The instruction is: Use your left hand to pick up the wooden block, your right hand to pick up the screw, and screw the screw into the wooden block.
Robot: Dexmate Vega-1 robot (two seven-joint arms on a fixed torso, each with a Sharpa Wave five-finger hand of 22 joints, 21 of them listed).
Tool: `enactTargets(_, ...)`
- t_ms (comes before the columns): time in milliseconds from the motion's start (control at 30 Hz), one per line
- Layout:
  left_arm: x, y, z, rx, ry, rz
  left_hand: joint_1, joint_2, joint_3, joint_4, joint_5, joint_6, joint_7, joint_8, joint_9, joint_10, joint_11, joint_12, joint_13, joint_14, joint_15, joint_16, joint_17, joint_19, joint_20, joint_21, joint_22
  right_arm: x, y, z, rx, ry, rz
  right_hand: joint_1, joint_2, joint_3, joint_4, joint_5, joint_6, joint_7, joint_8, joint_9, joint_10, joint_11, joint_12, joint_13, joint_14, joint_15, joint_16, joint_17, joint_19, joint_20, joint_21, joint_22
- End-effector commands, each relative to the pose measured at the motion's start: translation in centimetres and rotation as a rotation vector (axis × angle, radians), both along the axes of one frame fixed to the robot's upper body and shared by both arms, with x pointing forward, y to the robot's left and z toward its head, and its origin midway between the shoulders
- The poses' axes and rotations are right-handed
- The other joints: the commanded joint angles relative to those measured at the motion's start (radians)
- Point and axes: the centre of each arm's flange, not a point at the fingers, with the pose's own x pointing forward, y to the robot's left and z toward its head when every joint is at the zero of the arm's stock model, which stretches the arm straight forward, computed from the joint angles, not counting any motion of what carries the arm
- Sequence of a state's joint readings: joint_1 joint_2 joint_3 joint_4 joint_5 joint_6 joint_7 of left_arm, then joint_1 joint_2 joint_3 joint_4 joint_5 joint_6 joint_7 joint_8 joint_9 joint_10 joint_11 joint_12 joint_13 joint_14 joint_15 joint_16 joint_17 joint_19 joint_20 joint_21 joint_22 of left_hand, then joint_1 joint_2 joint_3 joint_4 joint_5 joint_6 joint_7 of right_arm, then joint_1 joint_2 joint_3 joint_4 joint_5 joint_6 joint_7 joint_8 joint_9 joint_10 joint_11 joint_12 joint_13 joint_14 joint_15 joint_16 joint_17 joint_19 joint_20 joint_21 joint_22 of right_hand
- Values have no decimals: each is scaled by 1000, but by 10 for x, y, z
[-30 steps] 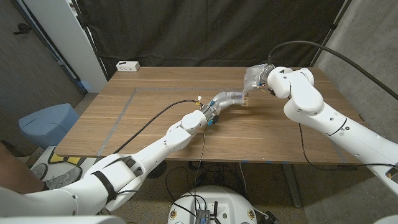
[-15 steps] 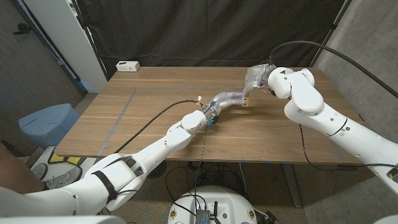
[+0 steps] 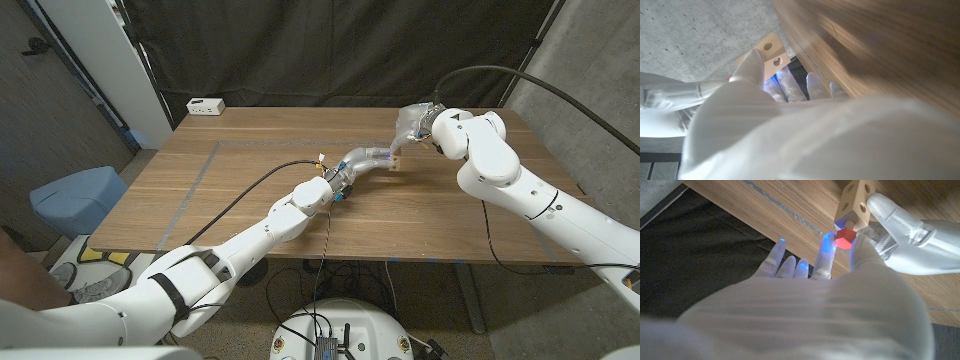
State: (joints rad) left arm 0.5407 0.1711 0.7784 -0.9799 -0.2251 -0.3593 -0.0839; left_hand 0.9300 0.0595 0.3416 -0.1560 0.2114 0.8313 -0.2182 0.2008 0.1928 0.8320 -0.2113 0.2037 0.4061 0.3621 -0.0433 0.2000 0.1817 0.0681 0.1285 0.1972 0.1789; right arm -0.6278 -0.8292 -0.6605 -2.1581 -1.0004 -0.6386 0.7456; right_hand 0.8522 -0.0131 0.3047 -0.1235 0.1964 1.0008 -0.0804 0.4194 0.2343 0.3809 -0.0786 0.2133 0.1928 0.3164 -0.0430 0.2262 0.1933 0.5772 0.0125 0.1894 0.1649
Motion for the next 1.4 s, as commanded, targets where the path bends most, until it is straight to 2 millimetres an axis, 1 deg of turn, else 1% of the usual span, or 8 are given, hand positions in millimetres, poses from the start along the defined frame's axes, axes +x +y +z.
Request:
enactTargets(33, 0, 0, 0, -1, 0, 0, 7, 12, 3, 3, 5, 28, 13, 9, 3, 7, -7, 6, 4, 12, -48, 0, 0, 9, 0, 8, 4, 2, 0, -1, 11, -10, -3, -24, 7, 0, 14, -3, 20, 3, 11, 3, 16, -2, 5, 2, 14, -10, 7, 3, 11, -3, 7, 3)
enactTargets(200, 0, 0, 0, -1, 1, 1, 7, 13, 3, 3, 5, 30, 13, 9, 3, 7, -7, 6, 4, 12, -48, 0, -1, 9, 0, 8, 4, 3, 0, -1, 11, -9, -5, -41, 10, -6, 21, -3, 27, 4, 14, 3, 23, -2, 5, 2, 17, -10, 7, 4, 13, -5, 6, 3)
enactTargets(400, 0, 0, 0, -2, 2, 1, 7, 13, 3, 3, 5, 31, 16, 10, 3, 6, -7, 5, 4, 12, -48, 0, -1, 9, -1, 9, 4, 4, 1, -2, 14, -14, -13, -64, 13, -16, 30, -2, 54, 5, 23, 1, 33, -1, 3, 2, 23, -10, 8, 4, 18, -6, 6, 4)
enactTargets(533, 1, 0, 0, -3, 3, 2, 7, 13, 4, 3, 6, 30, 16, 10, 3, 6, -7, 5, 4, 13, -47, 0, -1, 9, -1, 8, 4, 4, 0, -2, 18, -19, -18, -81, 8, -25, 36, -1, 59, 12, 24, -1, 44, -2, 4, 2, 31, -9, 9, 4, 19, -6, 5, 4)
enactTargets(767, 1, 0, 0, -2, 2, 2, 10, 18, 7, 3, 7, 29, 16, 9, 3, 6, -7, 5, 3, 13, -46, -1, 0, 10, 1, 8, 4, 5, 1, -3, 18, -23, -24, -103, 2, -36, 42, 1, 76, 15, 29, -3, 55, -3, 4, 2, 41, -13, 10, 3, 23, -4, 6, 4)
enactTargets(933, 2, 1, 0, -4, 5, 4, 9, 19, 8, 3, 8, 31, 15, 10, 3, 6, -7, 5, 3, 13, -47, -1, -1, 10, 0, 8, 4, 6, 1, -3, 18, -22, -27, -115, -3, -44, 44, 5, 94, 17, 34, -6, 64, -8, 3, 1, 46, -16, 9, 1, 24, -4, 5, 4)
enactTargets(1300, 2, 1, 0, -6, 7, 3, 8, 21, 10, 4, 9, 29, 17, 9, 3, 6, -6, 6, 4, 14, -47, -1, -1, 11, -1, 8, 4, 9, 3, -4, 10, -35, -35, -132, -8, -56, 43, 13, 148, 18, 49, -13, 83, -5, 1, 1, 58, -23, 7, -1, 31, -8, 5, 4)
enactTargets(1400, 3, 1, 0, -7, 6, 4, 8, 21, 11, 4, 9, 30, 16, 10, 3, 6, -6, 6, 4, 14, -48, -1, -1, 10, -1, 8, 4, 10, 3, -4, 10, -36, -36, -134, -9, -58, 42, 15, 159, 26, 52, -14, 89, -12, 2, 1, 60, -24, 6, -2, 33, -8, 5, 4)
